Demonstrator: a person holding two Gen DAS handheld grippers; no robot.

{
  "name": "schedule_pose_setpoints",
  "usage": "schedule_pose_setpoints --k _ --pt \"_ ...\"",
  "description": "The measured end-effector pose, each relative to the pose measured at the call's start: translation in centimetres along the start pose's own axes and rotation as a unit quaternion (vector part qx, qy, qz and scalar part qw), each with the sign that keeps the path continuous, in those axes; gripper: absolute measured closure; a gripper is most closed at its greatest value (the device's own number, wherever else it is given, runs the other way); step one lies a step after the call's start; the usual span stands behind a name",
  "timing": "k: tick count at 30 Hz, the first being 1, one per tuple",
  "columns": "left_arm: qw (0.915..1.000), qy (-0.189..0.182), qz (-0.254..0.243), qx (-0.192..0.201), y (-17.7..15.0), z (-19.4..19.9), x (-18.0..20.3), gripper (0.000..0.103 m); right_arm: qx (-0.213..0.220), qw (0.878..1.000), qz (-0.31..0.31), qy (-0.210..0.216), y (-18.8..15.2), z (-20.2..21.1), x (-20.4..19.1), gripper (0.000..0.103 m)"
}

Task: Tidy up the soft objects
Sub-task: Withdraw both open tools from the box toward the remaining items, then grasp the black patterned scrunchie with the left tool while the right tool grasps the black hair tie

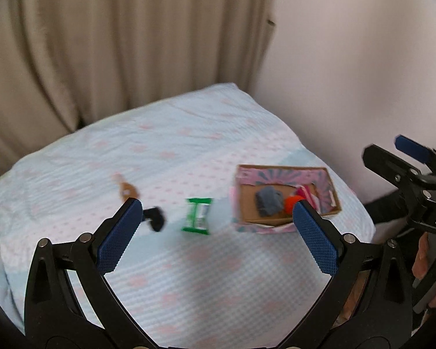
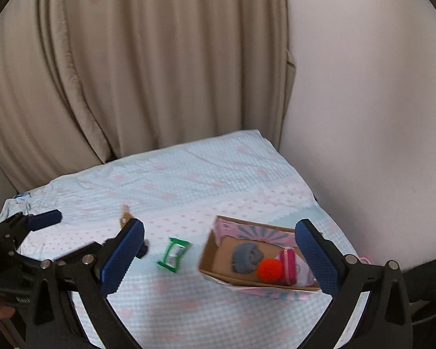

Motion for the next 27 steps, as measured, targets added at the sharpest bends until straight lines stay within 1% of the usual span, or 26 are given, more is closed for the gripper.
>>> schedule_pose_setpoints --k 2,6,10,14,16,19,23,26,27 --pt "0.9999 0.009 0.008 0.010 0.0 1.4 -2.6 0.000 0.008 1.000 0.003 0.000 0.2 0.7 -2.3 0.000" --pt "0.9991 0.031 0.020 0.022 -0.3 3.5 -8.1 0.000 0.017 0.999 -0.001 0.028 0.0 0.9 -6.6 0.000" --pt "0.9985 0.040 0.028 0.025 -0.7 4.6 -12.8 0.000 0.016 0.999 0.001 0.044 -0.2 0.1 -10.4 0.000" --pt "0.9985 0.039 0.028 0.026 -0.8 3.9 -16.7 0.000 0.008 0.998 -0.006 0.057 -0.5 -1.9 -13.9 0.000" --pt "0.9987 0.034 0.025 0.027 -0.8 2.9 -18.3 0.000 0.007 0.998 -0.008 0.060 -0.7 -2.8 -15.4 0.000" --pt "0.9992 0.024 0.018 0.026 -1.1 0.6 -20.8 0.000 -0.003 0.998 -0.009 0.061 -1.6 -5.2 -17.4 0.000" --pt "0.9997 0.013 0.010 0.017 -2.2 -3.8 -22.9 0.000 -0.018 0.997 -0.015 0.070 -3.1 -9.4 -19.9 0.000" --pt "0.9999 0.006 0.008 0.004 -3.3 -7.8 -24.6 0.000 -0.027 0.997 -0.013 0.074 -4.2 -12.8 -21.4 0.000" --pt "1.0000 0.003 0.008 -0.003 -3.9 -9.7 -25.2 0.000 -0.029 0.997 -0.012 0.075 -4.5 -13.9 -21.8 0.000"
Point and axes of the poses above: each gripper's, at about its wrist camera, not at the fingertips, and z roughly against the way its jaws point, x to its right, y to its top, the point moved 9 cm from there along -z, roughly the way its jaws point, and after that the axes turned 13 degrees about z, right-handed, at the moved point
